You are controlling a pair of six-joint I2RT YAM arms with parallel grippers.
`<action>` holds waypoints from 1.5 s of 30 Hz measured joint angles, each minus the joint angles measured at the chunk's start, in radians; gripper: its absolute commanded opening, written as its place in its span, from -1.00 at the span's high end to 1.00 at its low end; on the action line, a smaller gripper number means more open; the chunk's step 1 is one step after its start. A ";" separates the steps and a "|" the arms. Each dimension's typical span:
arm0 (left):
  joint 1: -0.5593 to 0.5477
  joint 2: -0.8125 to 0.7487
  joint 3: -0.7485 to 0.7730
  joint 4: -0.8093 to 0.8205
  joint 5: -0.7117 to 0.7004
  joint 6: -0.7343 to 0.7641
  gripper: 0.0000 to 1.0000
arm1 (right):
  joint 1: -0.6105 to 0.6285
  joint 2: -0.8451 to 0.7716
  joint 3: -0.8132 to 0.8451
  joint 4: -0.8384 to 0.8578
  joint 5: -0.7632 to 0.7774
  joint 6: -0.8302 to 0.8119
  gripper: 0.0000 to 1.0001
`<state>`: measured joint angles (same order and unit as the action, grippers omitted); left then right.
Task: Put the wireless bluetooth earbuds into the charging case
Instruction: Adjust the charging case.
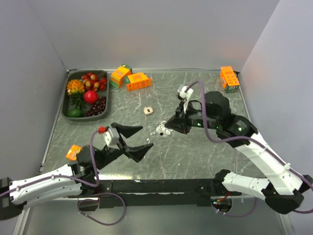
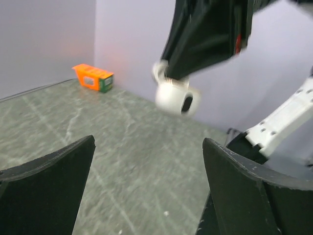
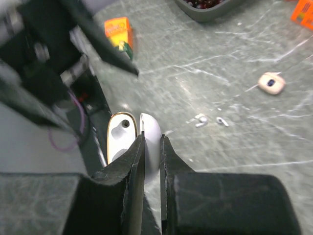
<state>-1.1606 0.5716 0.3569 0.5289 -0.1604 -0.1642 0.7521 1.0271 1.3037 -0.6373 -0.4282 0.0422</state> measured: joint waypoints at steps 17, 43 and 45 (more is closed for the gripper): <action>0.410 0.377 0.157 0.035 0.966 -0.325 -0.77 | 0.076 -0.020 -0.037 -0.088 0.024 -0.195 1.00; 0.409 0.397 0.188 0.082 1.009 -0.195 -0.33 | 0.121 0.076 -0.036 -0.050 0.019 -0.192 1.00; 0.408 0.397 0.188 0.079 1.008 -0.195 -0.31 | 0.121 0.077 -0.036 -0.049 0.018 -0.192 1.00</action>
<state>-0.7525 0.9688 0.5453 0.6083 0.8478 -0.3588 0.8734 1.1038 1.2675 -0.6865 -0.4099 -0.1497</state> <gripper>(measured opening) 0.668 0.187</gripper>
